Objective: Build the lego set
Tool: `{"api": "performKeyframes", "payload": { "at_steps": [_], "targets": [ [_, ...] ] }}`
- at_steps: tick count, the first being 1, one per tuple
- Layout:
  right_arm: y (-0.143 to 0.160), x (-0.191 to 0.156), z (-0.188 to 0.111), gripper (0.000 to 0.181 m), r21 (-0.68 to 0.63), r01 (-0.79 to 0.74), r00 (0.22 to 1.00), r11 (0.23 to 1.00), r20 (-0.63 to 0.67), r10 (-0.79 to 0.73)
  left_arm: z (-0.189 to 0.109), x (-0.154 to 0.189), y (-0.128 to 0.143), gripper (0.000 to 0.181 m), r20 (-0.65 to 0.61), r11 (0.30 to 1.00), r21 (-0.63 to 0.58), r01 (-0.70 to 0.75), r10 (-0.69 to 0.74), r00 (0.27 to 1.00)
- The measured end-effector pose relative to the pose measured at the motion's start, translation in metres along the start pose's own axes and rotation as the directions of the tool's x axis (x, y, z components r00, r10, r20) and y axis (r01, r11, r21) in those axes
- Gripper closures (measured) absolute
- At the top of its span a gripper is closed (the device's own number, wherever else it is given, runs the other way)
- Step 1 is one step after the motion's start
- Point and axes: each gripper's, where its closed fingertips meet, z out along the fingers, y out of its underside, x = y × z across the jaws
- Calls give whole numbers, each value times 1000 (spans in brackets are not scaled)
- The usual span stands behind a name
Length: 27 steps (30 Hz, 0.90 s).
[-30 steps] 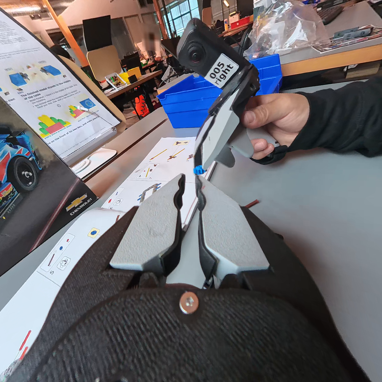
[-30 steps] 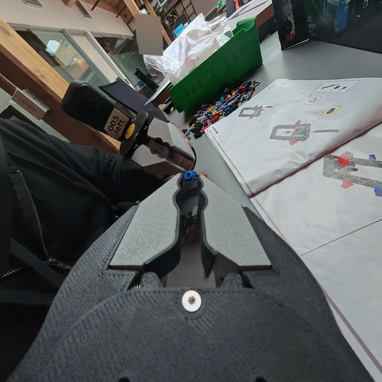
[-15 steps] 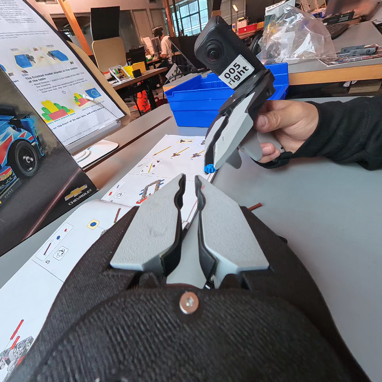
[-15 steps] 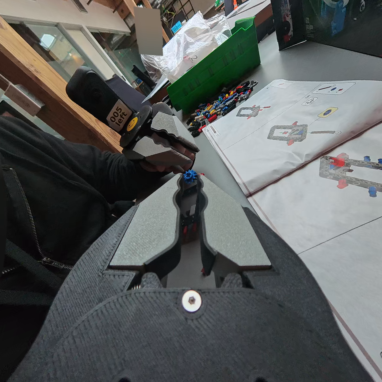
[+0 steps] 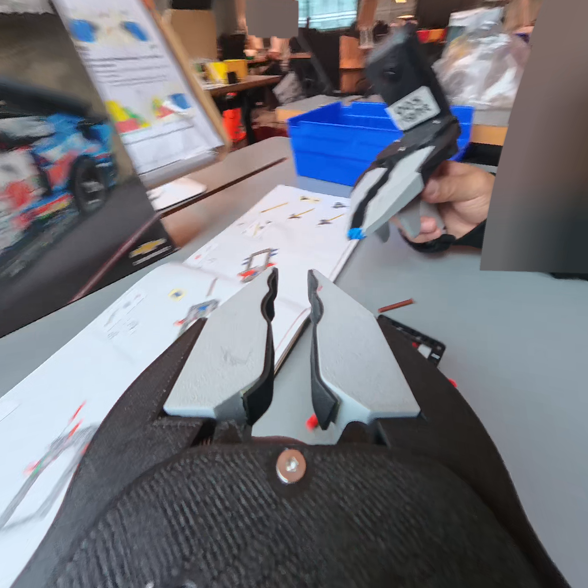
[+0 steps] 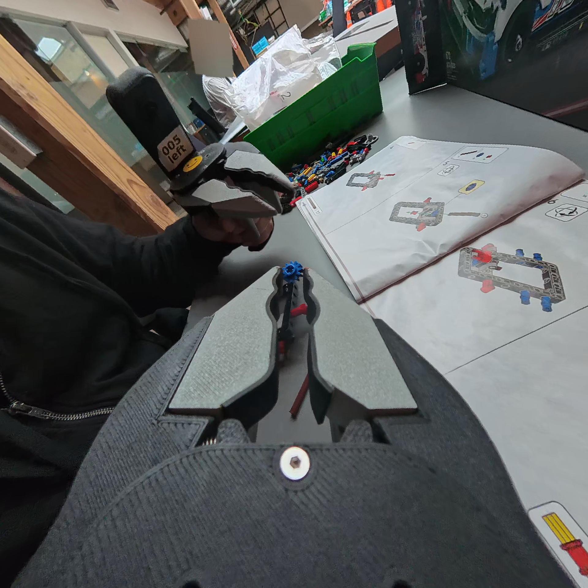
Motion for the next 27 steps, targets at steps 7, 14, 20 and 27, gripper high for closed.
{"api": "performKeyframes", "payload": {
  "at_steps": [7,14,20,27],
  "targets": [
    [0,-5,1,173,-6,69,998,998,9,-69,-55,-5,22,167,126,998,-28,63,-59,990],
    [2,-11,0,173,-3,150,988,989,31,-150,-77,25,45,166,125,993,-91,-72,83,989],
    [6,-8,-2,172,-7,187,982,982,14,-187,-98,31,61,166,126,986,-163,-45,66,990],
    [9,-4,-1,172,-17,187,982,982,5,-187,-119,25,61,166,143,992,-126,-3,21,990]
  ]
}}
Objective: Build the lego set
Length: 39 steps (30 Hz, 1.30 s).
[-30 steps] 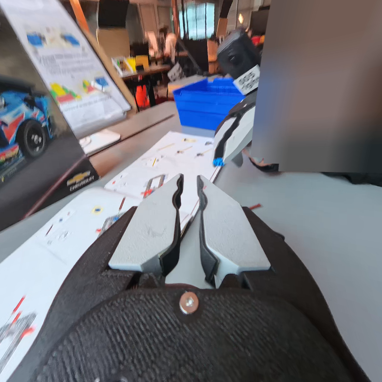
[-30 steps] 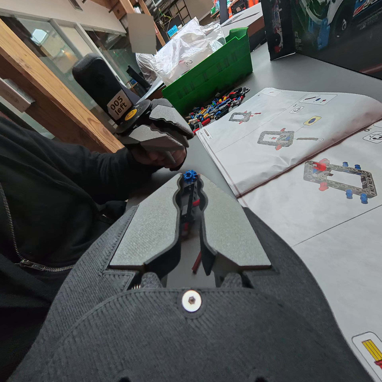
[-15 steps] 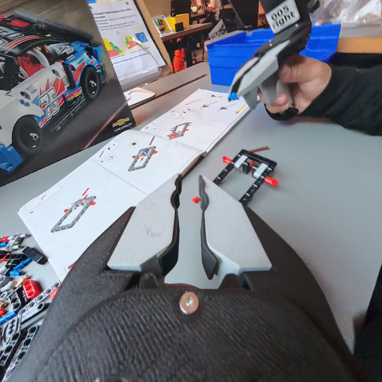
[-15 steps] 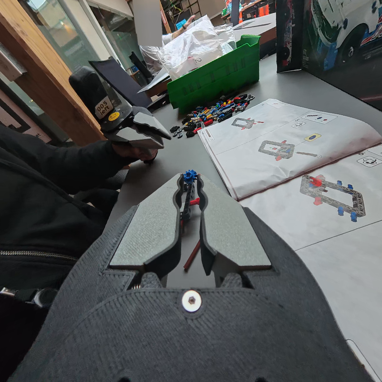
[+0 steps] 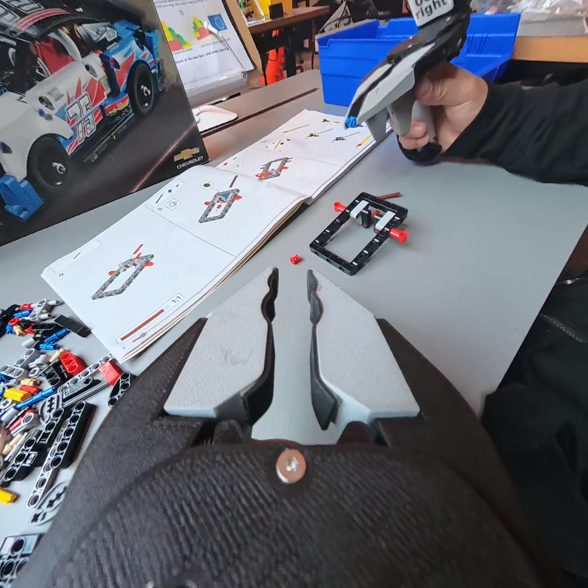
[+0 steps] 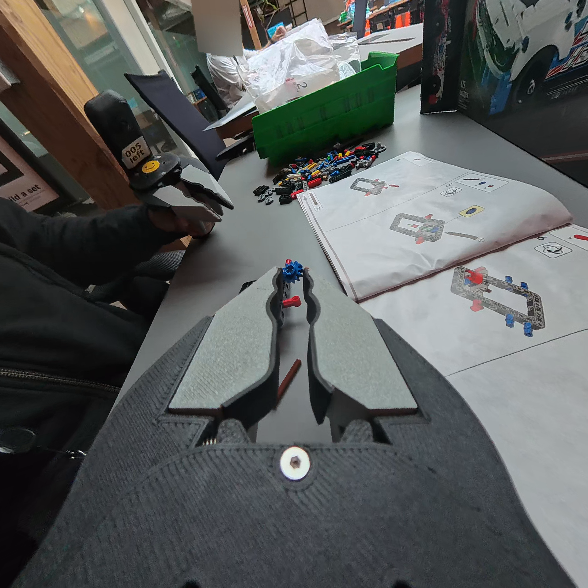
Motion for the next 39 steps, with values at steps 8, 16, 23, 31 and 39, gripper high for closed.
{"api": "performKeyframes", "payload": {
  "at_steps": [8,16,23,31,39],
  "targets": [
    [3,1,4,173,-11,-13,1000,1000,18,14,4,21,5,166,-108,996,-28,-89,86,990],
    [5,0,9,173,-25,-12,999,1000,31,12,5,33,5,170,-132,983,-13,-186,182,974],
    [4,5,8,173,-14,-34,999,999,26,34,6,31,-9,173,-115,972,87,-219,228,967],
    [5,5,9,172,-19,-30,999,999,24,31,5,35,-11,173,-93,955,115,-274,285,954],
    [5,4,8,172,-20,-25,999,999,20,25,2,29,-16,173,-80,961,147,-236,250,965]
  ]
}}
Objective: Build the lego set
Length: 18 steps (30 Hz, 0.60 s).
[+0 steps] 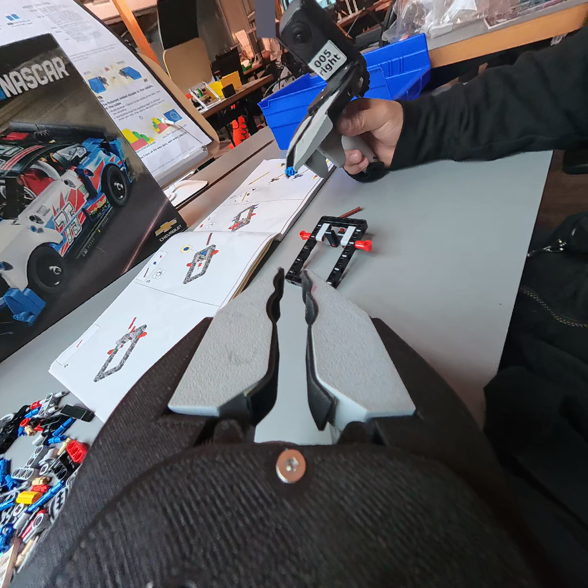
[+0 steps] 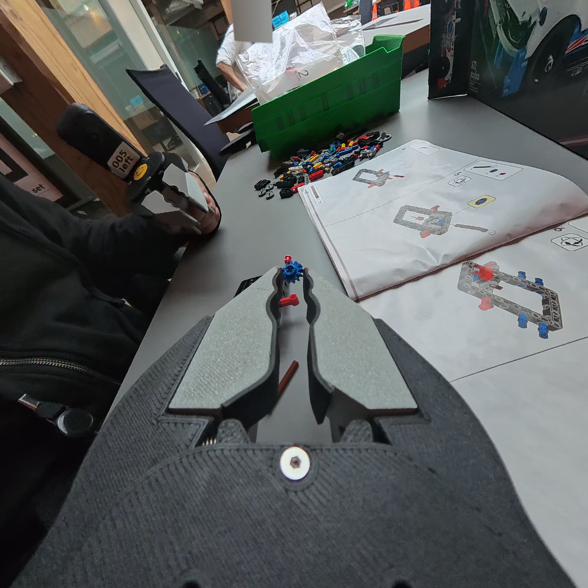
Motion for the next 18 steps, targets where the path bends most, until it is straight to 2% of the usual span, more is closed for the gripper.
{"api": "performKeyframes", "payload": {
  "at_steps": [6,14,18],
  "targets": [
    [2,0,-1,172,-20,22,1000,1000,-19,-23,-2,-2,-3,172,23,1000,19,-14,14,1000],
    [6,2,0,172,-39,31,999,999,-34,-32,1,4,-1,173,47,993,-2,-119,119,992],
    [6,3,0,172,-40,26,999,999,-38,-27,-3,-6,-4,173,87,997,27,-73,70,994]
  ]
}}
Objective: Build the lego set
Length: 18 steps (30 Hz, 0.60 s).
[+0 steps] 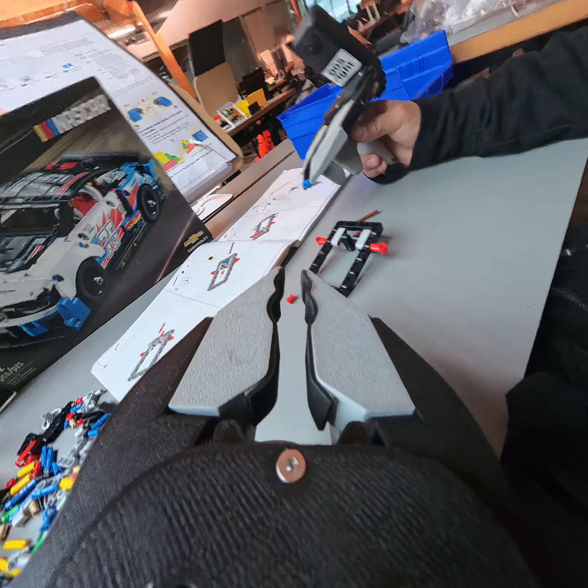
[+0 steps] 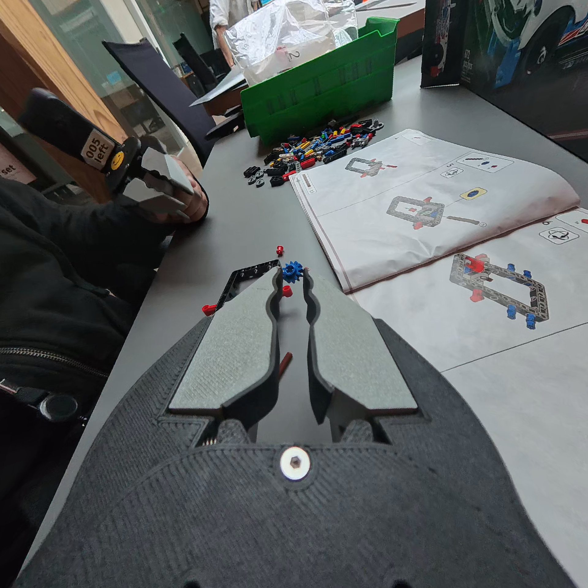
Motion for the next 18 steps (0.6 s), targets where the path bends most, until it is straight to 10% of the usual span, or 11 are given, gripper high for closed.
{"api": "performKeyframes", "payload": {
  "at_steps": [4,8,18],
  "targets": [
    [0,1,0,172,2,-4,1000,1000,-1,4,-14,-47,10,177,167,967,11,254,-252,953],
    [0,1,0,172,1,0,1000,1000,-7,0,-70,-123,86,176,511,875,-273,401,-221,831],
    [5,-4,8,172,-50,43,999,998,-14,-44,-108,-156,173,166,548,540,-588,602,-280,788]
  ]
}}
